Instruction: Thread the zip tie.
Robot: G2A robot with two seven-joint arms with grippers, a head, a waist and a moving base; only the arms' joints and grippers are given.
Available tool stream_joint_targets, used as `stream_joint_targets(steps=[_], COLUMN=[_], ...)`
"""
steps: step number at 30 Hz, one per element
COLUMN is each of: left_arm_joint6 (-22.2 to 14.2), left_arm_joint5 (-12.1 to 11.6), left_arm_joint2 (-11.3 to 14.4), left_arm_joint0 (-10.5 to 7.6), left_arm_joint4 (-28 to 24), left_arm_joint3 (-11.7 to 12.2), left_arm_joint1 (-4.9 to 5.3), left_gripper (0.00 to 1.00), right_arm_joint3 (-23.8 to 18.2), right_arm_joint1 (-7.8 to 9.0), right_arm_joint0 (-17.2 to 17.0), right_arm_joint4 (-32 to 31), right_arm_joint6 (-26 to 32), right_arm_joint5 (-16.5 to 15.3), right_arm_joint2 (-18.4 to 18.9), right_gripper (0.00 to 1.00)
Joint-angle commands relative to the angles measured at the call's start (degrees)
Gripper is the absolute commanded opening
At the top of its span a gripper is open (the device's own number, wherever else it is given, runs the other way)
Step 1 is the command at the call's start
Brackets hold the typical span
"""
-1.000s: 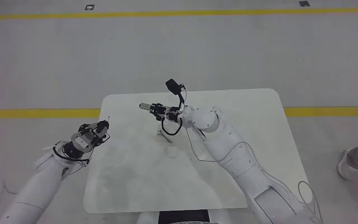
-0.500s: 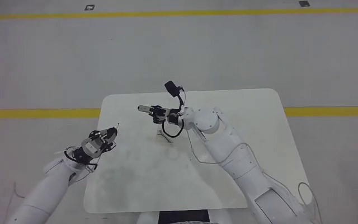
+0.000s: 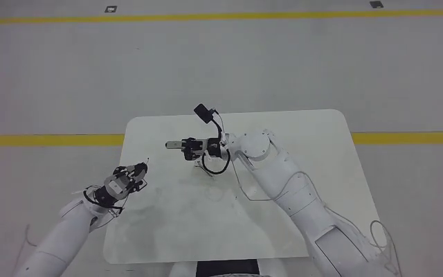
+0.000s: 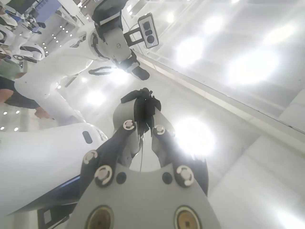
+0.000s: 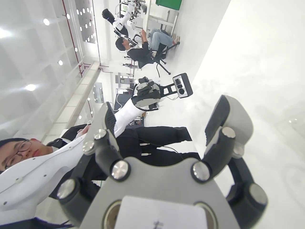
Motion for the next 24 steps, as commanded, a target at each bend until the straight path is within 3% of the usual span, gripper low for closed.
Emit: stream_joint_targets(steps=[1,9,10,11,13,24], left_arm_joint6=[1.6,1.5,1.5,1.5,1.6,2.3], left_arm_joint5=[-0.3,0.3,0.3,0.3,0.3,0.3], left_arm_joint2=[0.1,-0.5,-0.6,-0.6,-0.6,-0.5], left_arm_joint0=[0.08,0.38,0.45,0.51,0.63,0.77], left_arm_joint4=[0.6,1.6,1.5,1.5,1.4,1.3], left_arm_joint3=[-1.0,-2.3,-2.4,-2.4,-2.5,-2.7], left_arm_joint1=[-0.12,-0.32,-0.34,-0.34,-0.35,-0.18], left_gripper=[0.00,0.00,0.00,0.00,0.00,0.00], right_arm_joint3=[-0.1,3.7,4.5,5.2,6.4,10.9], right_arm_joint1=[0.05,-0.62,-0.76,-0.87,-1.09,-2.69], right_arm_joint0=[-0.3,1.9,2.3,2.7,3.4,7.2], right_arm_joint4=[-0.2,2.4,2.7,2.9,3.4,5.3], right_arm_joint6=[0.0,0.2,0.3,0.5,0.5,0.2], right_arm_joint5=[-0.5,-9.0,-10.5,-11.5,-12.8,-15.7], right_arm_joint2=[-0.4,-2.8,-3.2,-3.6,-4.2,-7.9], right_gripper=[1.00,1.00,0.96,0.71,0.51,0.34])
